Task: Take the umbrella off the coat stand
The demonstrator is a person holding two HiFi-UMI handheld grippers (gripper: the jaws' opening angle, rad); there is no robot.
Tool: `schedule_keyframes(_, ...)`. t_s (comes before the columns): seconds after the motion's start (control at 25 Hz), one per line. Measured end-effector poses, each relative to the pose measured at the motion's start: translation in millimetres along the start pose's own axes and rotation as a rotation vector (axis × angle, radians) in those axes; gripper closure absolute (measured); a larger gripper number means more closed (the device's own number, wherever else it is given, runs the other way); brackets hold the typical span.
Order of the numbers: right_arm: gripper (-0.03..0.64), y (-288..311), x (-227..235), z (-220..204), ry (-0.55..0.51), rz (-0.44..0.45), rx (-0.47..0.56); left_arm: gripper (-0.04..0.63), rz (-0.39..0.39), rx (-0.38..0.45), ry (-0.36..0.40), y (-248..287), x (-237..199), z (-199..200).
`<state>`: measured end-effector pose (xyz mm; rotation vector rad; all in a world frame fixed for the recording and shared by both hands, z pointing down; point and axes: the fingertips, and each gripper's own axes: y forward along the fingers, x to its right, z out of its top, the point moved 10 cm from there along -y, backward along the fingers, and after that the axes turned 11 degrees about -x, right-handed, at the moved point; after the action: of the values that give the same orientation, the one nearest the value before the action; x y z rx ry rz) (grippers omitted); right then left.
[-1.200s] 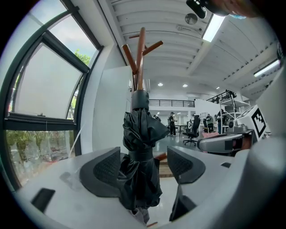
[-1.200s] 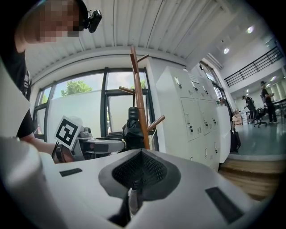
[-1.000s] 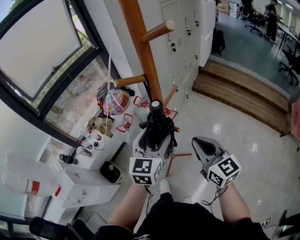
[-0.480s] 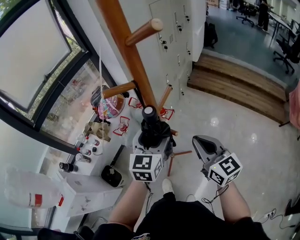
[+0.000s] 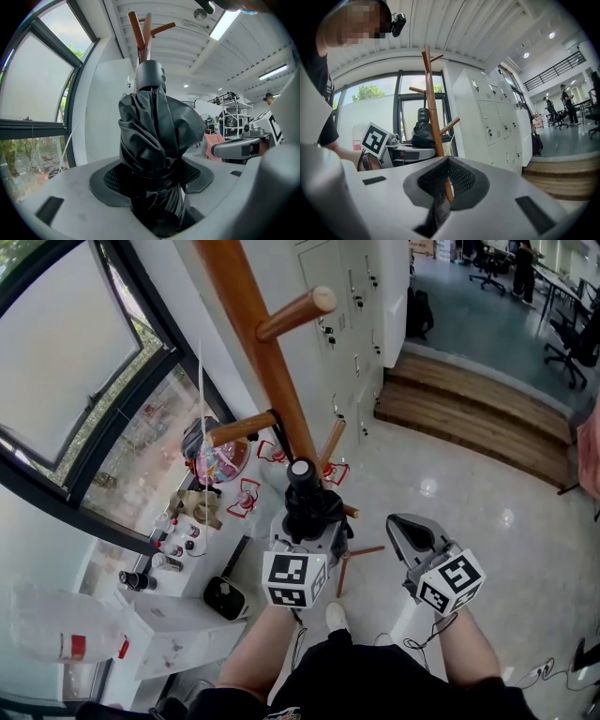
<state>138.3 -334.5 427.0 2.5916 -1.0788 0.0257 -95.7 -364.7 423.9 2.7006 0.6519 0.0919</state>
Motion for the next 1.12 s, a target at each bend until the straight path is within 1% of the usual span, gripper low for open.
schedule_keyframes(0.24, 0.563, -4, -7, 1, -0.008, -0.001, 0.000, 0.336, 0.003, 0.004, 0.014, -9, -1, 6)
schedule_keyframes(0.48, 0.563, -11, -11, 5, -0.019, -0.007, 0.007, 0.341, 0.011, 0.028, 0.017, -21, 0, 17)
schedule_keyframes(0.76, 0.563, -18, -13, 10, -0.036, 0.008, 0.013, 0.342, 0.019, 0.051, 0.009, -32, 4, 29)
schedule_keyframes(1.12, 0.563, -23, -15, 13, -0.056, 0.027, 0.023, 0.344, 0.070, 0.128, -0.002, -53, -2, 46)
